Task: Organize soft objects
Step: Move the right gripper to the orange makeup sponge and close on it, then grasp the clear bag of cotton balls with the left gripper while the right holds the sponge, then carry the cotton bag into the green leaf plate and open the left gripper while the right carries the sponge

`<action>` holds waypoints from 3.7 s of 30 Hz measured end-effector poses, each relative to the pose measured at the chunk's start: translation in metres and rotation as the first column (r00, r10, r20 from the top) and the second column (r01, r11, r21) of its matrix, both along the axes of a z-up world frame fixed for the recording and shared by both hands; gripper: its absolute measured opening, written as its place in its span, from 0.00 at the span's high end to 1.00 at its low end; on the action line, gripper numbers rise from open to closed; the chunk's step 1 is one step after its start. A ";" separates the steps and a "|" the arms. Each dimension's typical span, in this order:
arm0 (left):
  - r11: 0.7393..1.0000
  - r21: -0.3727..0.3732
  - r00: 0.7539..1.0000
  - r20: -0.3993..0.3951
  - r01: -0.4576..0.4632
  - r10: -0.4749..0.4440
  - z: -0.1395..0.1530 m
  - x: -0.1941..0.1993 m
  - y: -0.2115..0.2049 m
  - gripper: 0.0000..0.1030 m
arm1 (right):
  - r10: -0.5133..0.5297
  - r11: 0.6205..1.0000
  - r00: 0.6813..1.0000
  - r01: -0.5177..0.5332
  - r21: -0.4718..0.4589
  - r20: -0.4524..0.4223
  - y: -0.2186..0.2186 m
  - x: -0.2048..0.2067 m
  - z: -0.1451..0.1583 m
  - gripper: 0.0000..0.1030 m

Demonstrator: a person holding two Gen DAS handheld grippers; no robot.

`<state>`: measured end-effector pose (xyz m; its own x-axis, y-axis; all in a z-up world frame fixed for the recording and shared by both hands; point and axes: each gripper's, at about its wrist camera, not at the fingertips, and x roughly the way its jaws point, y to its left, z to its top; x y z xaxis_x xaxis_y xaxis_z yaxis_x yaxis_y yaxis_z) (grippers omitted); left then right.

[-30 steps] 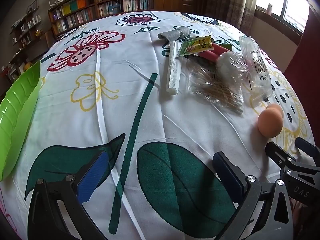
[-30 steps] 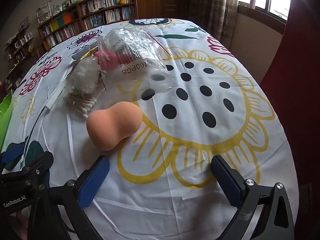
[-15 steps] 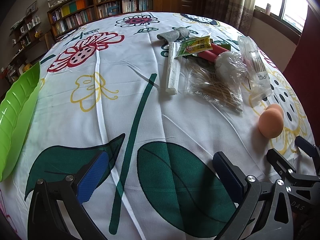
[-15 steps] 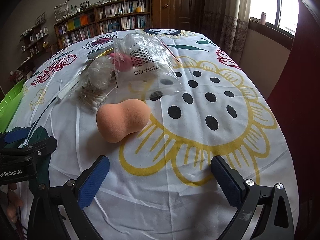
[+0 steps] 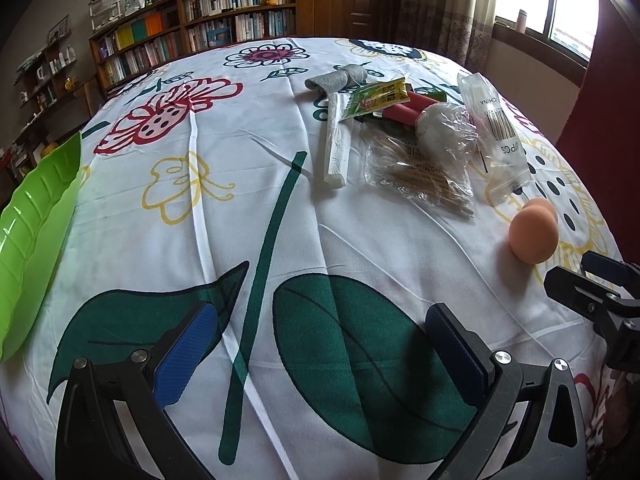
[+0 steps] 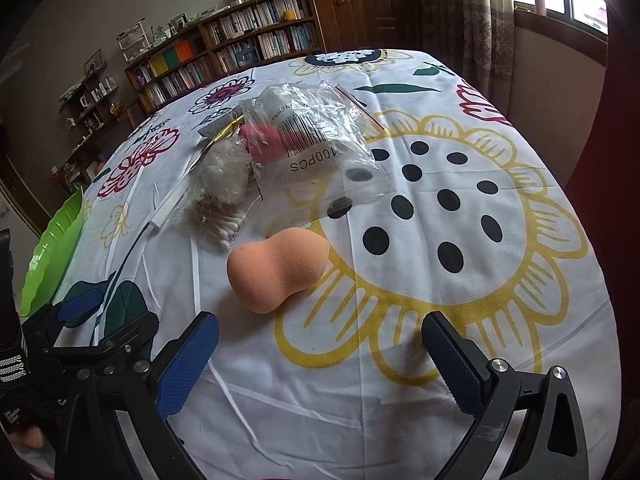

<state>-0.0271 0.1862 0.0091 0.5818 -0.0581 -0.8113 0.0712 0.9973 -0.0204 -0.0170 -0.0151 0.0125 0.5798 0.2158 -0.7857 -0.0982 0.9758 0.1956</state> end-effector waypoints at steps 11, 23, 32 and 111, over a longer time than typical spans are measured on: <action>0.996 0.059 0.996 -0.066 -0.063 0.067 0.004 0.018 0.009 0.00 | 0.032 0.999 0.999 -0.032 0.022 0.011 0.021 0.022 0.002 0.13; 0.997 0.053 0.997 -0.051 -0.048 0.051 0.018 0.032 0.001 0.00 | 0.033 0.997 0.999 -0.034 0.076 0.024 0.012 0.023 0.003 0.47; 1.000 0.021 1.000 -0.012 -0.004 0.004 0.034 0.053 -0.024 0.00 | 0.029 0.997 0.996 -0.035 0.075 0.081 -0.002 0.005 0.017 0.47; 0.931 -0.100 0.917 0.163 -0.352 0.364 0.059 -0.016 0.211 0.67 | 0.339 0.940 0.937 -0.341 0.016 0.089 0.180 -0.003 0.037 0.47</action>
